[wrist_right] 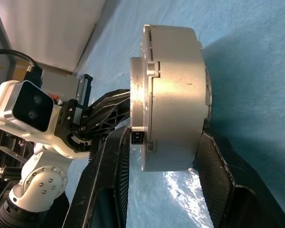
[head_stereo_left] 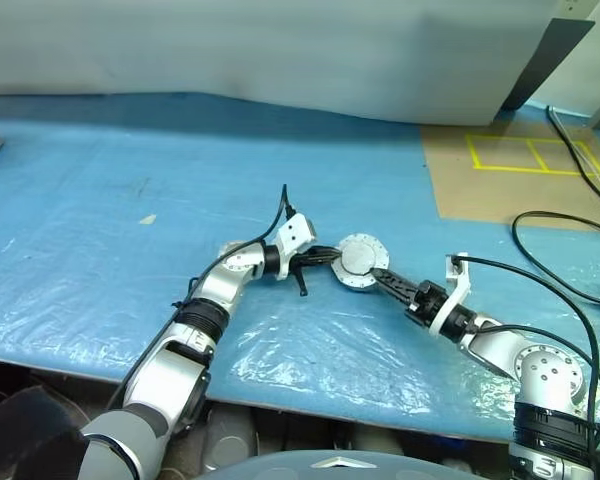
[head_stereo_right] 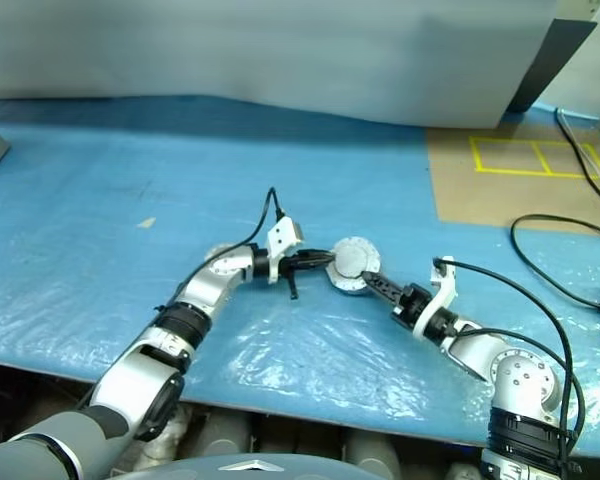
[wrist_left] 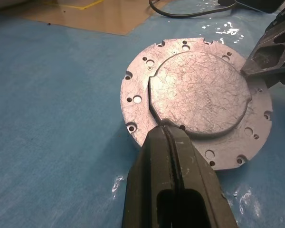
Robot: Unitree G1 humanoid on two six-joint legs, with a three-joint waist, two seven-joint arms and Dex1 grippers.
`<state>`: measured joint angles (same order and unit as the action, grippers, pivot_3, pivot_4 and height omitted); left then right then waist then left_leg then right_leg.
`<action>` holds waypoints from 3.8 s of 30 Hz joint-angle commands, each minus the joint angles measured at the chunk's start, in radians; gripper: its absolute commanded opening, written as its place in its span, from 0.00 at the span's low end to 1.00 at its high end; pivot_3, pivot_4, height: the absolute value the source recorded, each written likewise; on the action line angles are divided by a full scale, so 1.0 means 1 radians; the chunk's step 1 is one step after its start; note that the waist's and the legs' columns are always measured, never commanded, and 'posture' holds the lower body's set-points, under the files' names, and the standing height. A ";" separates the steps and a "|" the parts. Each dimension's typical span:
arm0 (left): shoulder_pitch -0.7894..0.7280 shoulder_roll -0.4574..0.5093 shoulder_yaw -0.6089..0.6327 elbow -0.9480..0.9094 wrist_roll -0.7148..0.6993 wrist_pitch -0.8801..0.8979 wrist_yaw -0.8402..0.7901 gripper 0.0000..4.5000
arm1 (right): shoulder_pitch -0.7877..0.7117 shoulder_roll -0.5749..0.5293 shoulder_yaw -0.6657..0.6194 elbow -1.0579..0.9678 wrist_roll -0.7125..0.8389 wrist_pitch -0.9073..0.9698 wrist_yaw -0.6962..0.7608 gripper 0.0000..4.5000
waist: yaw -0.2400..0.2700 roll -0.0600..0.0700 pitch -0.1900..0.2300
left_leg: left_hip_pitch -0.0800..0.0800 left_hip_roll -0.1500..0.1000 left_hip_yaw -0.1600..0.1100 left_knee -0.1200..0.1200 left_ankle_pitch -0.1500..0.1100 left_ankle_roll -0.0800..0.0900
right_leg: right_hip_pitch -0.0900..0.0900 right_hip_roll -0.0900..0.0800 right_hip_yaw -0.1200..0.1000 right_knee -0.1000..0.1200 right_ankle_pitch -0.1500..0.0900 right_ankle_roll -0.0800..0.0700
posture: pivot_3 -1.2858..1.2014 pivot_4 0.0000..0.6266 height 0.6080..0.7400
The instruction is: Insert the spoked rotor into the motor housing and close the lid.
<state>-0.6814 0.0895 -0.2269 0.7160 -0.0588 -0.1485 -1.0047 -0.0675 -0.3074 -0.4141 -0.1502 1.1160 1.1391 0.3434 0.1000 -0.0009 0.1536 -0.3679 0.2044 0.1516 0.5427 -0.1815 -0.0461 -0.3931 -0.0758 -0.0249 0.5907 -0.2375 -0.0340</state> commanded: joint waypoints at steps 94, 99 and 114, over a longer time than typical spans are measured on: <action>0.062 -0.097 0.410 -0.425 -0.862 1.106 0.256 0.58 | -0.190 -0.078 0.236 -0.100 0.620 -0.162 -0.310 0.24 | -0.001 0.007 0.010 | -0.017 -0.001 -0.005 0.019 0.000 0.000 | -0.014 0.001 0.001 0.016 0.005 0.009 | 0.52 0.24 1.00; 0.060 -0.092 0.406 -0.428 -0.858 1.108 0.253 0.58 | -0.186 -0.069 0.253 -0.112 0.574 -0.173 -0.347 0.24 | -0.001 0.007 0.010 | -0.017 -0.001 -0.005 0.019 0.000 0.000 | -0.014 0.001 0.001 0.016 0.005 0.010 | 0.52 0.24 1.00; 0.044 -0.088 0.428 -0.393 -0.844 1.082 0.267 0.55 | -0.191 -0.042 0.256 -0.110 0.525 -0.186 -0.350 0.77 | -0.001 0.007 0.011 | -0.018 -0.001 -0.005 0.019 0.000 0.000 | -0.014 0.001 0.001 0.015 0.006 0.010 | 0.52 0.24 1.00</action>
<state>-0.6222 0.0160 0.2306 0.3379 -0.9174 0.9357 -0.7454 -0.2246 -0.3617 -0.1448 -0.2124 1.5993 0.9729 -0.0362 0.0986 0.0058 0.1643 -0.3854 0.2036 0.1469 0.5621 -0.1813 -0.0466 -0.4068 -0.0750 -0.0241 0.6062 -0.2319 -0.0242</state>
